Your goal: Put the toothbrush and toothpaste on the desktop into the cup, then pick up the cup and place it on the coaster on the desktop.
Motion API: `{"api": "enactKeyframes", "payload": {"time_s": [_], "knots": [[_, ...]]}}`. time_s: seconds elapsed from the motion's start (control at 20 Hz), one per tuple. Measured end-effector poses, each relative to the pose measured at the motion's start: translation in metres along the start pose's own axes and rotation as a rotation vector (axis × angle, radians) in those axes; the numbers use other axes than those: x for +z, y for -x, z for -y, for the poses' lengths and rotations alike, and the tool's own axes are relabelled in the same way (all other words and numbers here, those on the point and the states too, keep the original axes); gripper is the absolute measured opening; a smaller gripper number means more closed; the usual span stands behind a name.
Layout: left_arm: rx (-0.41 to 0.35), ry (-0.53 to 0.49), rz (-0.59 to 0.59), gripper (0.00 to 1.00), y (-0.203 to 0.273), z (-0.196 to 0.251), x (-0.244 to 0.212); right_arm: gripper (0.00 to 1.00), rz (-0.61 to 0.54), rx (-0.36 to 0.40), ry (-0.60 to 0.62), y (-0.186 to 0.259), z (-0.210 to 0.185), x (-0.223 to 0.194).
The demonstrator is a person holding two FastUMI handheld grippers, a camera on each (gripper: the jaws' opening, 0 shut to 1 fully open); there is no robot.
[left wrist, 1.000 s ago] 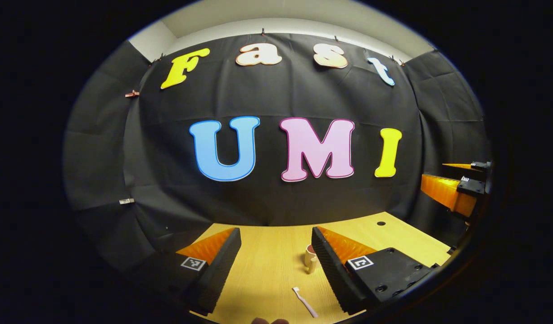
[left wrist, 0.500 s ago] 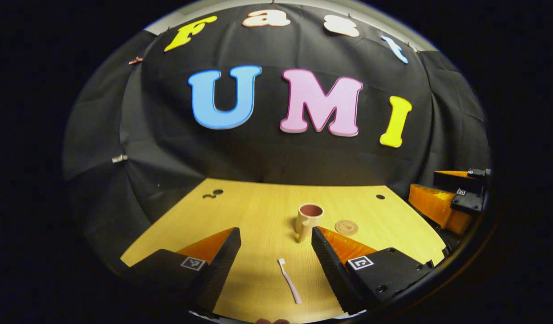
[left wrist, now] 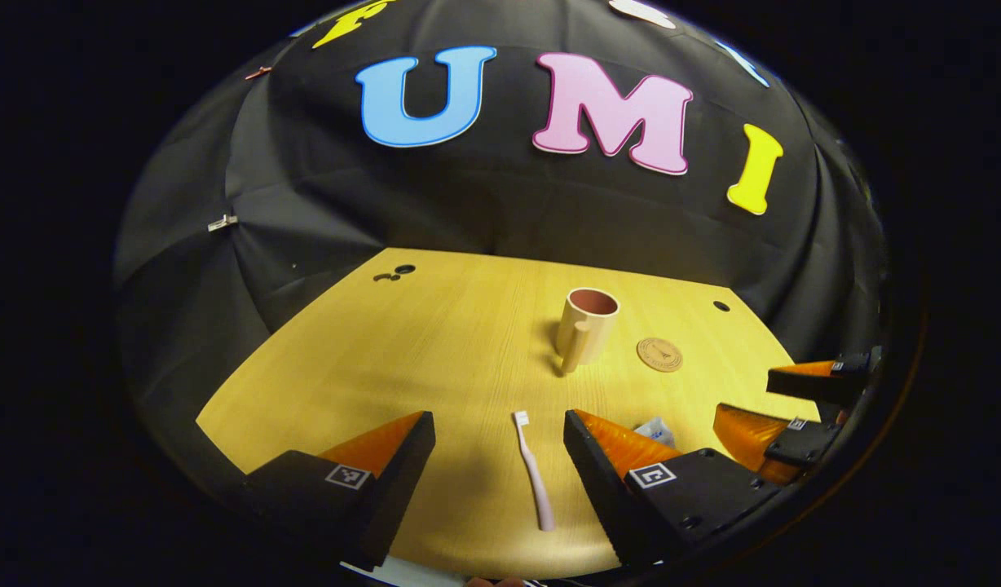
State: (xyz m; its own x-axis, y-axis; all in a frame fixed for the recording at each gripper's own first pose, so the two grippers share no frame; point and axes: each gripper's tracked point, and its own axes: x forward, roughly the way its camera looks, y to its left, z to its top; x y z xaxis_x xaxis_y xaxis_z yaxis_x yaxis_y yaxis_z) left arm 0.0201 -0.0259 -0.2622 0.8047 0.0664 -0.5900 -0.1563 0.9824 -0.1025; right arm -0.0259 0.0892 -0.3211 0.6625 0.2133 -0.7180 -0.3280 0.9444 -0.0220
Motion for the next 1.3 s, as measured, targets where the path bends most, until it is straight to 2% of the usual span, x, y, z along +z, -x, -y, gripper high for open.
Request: {"api": "enactKeyframes", "payload": {"time_s": [0.2,0.35,0.55,0.75,0.9,0.95,1.0,1.1,1.2,1.3], "knots": [[0.030,0.011,-0.031,0.99,-0.009,-0.008,-0.014,0.89,-0.148,0.030,0.066,-0.025,-0.010,-0.034],[0.040,0.024,-0.048,0.99,-0.016,-0.013,-0.024,0.77,-0.225,0.058,0.060,-0.038,-0.021,-0.052],[0.066,0.046,-0.062,0.99,-0.019,-0.021,-0.032,0.75,-0.325,0.072,0.089,-0.049,-0.028,-0.079],[0.097,0.015,-0.075,0.99,-0.021,-0.031,-0.042,0.72,-0.381,0.070,0.124,-0.058,-0.031,-0.095],[0.108,0.038,-0.093,0.98,-0.021,-0.035,-0.049,0.70,-0.392,0.067,0.119,-0.070,-0.032,-0.095],[0.112,0.044,-0.097,0.99,-0.021,-0.036,-0.051,0.63,-0.405,0.063,0.107,-0.071,-0.030,-0.095],[0.113,0.048,-0.102,0.99,-0.020,-0.035,-0.053,0.62,-0.417,0.052,0.091,-0.073,-0.028,-0.095],[0.116,0.048,-0.110,0.99,-0.020,-0.034,-0.056,0.50,-0.447,0.057,0.038,-0.069,-0.029,-0.097],[0.113,0.050,-0.115,0.98,-0.021,-0.031,-0.057,0.48,-0.462,0.073,0.014,-0.072,-0.027,-0.099],[0.103,0.054,-0.124,0.98,-0.022,-0.023,-0.057,0.41,-0.478,0.096,-0.020,-0.072,-0.025,-0.100]]}}
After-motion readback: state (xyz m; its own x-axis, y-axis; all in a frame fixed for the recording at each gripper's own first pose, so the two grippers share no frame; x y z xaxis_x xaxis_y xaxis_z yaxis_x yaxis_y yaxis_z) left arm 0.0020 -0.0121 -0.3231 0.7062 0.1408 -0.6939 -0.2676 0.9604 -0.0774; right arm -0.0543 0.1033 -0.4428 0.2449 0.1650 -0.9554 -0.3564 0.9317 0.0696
